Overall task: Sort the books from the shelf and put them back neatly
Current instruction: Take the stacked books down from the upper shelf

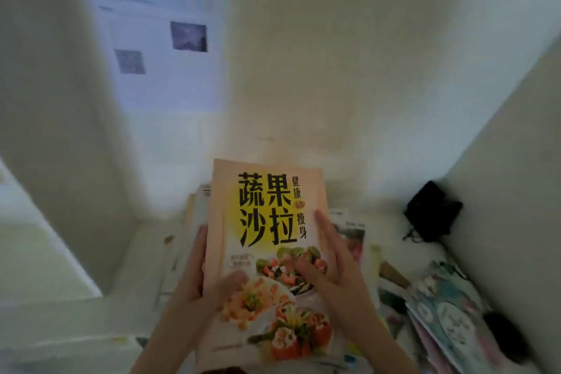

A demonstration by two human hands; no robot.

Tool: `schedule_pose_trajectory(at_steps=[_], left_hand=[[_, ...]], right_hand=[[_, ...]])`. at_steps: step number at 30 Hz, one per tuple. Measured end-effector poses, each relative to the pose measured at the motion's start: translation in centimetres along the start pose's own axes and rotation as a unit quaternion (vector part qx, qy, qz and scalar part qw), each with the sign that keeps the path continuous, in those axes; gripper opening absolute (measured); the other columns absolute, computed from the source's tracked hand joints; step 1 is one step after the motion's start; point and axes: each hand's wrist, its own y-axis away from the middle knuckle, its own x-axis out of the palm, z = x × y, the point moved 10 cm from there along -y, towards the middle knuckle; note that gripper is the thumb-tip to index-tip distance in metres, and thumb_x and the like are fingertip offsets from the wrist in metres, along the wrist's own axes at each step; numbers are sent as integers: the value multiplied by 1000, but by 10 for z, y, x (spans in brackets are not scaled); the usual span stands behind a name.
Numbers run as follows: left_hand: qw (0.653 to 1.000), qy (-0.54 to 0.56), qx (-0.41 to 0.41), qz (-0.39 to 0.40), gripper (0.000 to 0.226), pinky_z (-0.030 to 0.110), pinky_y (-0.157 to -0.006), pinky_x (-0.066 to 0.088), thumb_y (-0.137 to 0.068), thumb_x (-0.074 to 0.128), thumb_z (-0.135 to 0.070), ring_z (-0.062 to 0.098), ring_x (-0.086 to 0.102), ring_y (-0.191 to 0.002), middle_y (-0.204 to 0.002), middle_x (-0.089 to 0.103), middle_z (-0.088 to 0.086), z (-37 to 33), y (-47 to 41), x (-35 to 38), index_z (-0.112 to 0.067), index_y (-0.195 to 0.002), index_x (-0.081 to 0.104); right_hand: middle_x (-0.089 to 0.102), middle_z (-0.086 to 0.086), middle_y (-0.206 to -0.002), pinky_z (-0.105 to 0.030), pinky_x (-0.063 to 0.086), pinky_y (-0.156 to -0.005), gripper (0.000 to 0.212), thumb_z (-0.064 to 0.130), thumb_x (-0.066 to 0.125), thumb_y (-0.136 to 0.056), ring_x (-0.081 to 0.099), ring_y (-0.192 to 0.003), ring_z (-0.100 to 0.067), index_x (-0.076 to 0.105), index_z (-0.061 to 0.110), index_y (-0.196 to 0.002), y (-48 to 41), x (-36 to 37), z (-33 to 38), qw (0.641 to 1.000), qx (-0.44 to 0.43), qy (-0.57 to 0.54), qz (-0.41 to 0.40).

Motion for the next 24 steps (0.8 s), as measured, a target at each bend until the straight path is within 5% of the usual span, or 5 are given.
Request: schedule_pose_trajectory(at_steps=[6, 10, 13, 21, 24], left_hand=[[973, -205, 18, 107, 77, 20, -81, 53, -93, 58, -15, 8, 60, -103, -144, 41, 10, 48, -82, 135, -23, -150, 6], [819, -539, 175, 91, 67, 52, -109, 27, -100, 14, -51, 27, 7, -146, -152, 27, 23, 110, -122, 160, -11, -153, 6], [760, -607, 192, 131, 60, 49, -117, 5, -101, 9, -48, 22, 3, -149, -155, 18, 13, 154, -115, 165, -14, -149, 20], [714, -655, 185, 166, 69, 44, -117, 0, -96, 2, -54, 26, 0, -148, -158, 12, 10, 148, -138, 178, -16, -153, 9], [763, -592, 191, 176, 84, 29, -113, 13, -84, -1, -76, 15, 2, -148, -161, -2, -5, 65, -154, 209, -26, -152, 2]], right_hand=[[25, 30, -147, -32, 32, -110, 71, 45, 63, -87, 29, -136, 0, 21, 58, -142, -3, -107, -85, 986, 53, 105, -115], [-5, -4, -161, -49, 25, -112, 66, 79, 15, -81, 20, -144, -29, -19, 62, -136, -5, -128, -168, 892, 135, 415, -114], [-40, -1, -144, -47, -1, -117, 65, 91, -9, -50, -21, -144, -28, -45, 72, -101, -3, -126, -204, 894, 207, 392, -60], [21, -7, -157, -37, 60, -70, 78, 79, 21, -85, 66, -108, -26, 9, 38, -151, -3, -141, -207, 882, 160, 431, -101], [-11, 15, -157, -41, 53, -92, 81, 90, 17, -73, 53, -126, -23, 3, 54, -144, -18, -162, -148, 942, 198, 269, -42]])
